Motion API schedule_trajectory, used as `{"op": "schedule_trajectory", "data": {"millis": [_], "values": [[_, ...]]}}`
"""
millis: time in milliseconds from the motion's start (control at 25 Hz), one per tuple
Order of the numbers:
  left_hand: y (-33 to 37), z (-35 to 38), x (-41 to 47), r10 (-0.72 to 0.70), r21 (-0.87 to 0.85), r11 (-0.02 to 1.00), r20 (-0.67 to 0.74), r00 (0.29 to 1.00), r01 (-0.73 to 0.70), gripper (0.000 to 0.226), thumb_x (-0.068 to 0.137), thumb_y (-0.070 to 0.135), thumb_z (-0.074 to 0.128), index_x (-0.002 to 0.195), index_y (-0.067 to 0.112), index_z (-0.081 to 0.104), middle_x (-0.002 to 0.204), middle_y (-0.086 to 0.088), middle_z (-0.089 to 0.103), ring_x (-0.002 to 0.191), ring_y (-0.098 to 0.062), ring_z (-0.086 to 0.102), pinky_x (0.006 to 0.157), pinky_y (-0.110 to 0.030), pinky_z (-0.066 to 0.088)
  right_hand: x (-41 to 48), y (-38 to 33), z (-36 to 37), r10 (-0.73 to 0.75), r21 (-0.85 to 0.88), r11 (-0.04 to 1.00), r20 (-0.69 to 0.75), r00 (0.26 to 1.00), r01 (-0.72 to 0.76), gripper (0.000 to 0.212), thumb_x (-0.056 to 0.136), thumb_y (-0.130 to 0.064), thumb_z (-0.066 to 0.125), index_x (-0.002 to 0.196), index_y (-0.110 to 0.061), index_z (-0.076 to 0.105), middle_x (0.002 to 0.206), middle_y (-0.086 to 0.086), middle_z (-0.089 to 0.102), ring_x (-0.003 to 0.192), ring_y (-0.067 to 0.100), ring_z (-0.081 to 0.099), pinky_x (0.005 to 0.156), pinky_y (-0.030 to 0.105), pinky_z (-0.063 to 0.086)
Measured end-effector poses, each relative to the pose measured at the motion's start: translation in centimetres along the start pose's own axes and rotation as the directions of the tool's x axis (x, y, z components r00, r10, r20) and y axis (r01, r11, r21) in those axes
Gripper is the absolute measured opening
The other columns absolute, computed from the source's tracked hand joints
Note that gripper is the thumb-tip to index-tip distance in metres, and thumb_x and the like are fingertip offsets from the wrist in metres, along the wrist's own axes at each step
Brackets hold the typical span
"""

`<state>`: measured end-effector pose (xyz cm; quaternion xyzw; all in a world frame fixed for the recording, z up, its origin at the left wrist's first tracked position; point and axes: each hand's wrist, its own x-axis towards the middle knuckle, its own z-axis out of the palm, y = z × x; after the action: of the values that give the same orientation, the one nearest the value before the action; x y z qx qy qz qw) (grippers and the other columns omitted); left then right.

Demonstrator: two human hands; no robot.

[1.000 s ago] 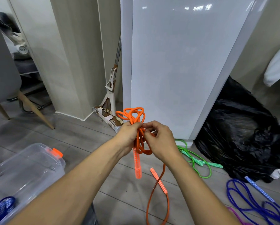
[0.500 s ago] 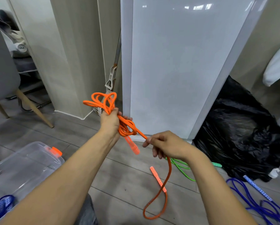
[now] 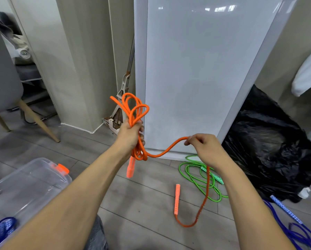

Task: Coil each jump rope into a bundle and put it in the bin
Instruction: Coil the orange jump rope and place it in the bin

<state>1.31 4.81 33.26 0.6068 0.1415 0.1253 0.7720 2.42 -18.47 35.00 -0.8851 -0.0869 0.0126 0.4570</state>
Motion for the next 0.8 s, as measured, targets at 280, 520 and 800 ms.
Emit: {"op": "schedule_trajectory", "data": {"millis": [280,520,800], "values": [[-1.1,1.3,-2.2,-0.035,0.285,0.956,0.334,0.942,-0.066,0.018,0.104,0.022,0.047,0.120,0.017,0.053,0.106,-0.008,0.074,0.103,-0.021,0.070,0.086,-0.044,0.058,-0.9,-1.7,3.0,-0.124,0.103,0.989,0.166,0.978,0.108,0.025,0.104,-0.019,0.050,0.094,-0.014,0.072,0.049,-0.025,0.055,0.047,-0.008,0.051,0.052,0.010,0.032],[-0.9,2.2,-3.2,-0.070,0.384,0.914,0.467,0.882,-0.131,0.015,0.103,0.015,0.043,0.115,0.009,0.051,0.090,-0.014,0.067,0.076,-0.027,0.071,0.076,-0.045,0.061,-0.8,-1.5,3.9,-0.134,0.017,0.991,0.007,0.991,0.134,0.023,0.094,-0.036,0.065,0.076,-0.024,0.073,0.069,-0.009,0.071,0.066,0.006,0.064,0.064,0.027,0.051],[-1.1,1.4,-2.7,-0.071,0.563,0.785,0.498,0.864,-0.260,0.011,0.099,0.026,0.053,0.089,0.021,0.054,0.073,-0.009,0.052,0.059,-0.019,0.053,0.066,-0.046,0.057,-0.5,-1.1,3.3,-0.111,-0.013,0.994,0.016,0.994,0.111,0.021,0.094,-0.032,0.068,0.073,-0.026,0.070,0.055,-0.011,0.054,0.050,0.003,0.047,0.056,0.018,0.036]]}}
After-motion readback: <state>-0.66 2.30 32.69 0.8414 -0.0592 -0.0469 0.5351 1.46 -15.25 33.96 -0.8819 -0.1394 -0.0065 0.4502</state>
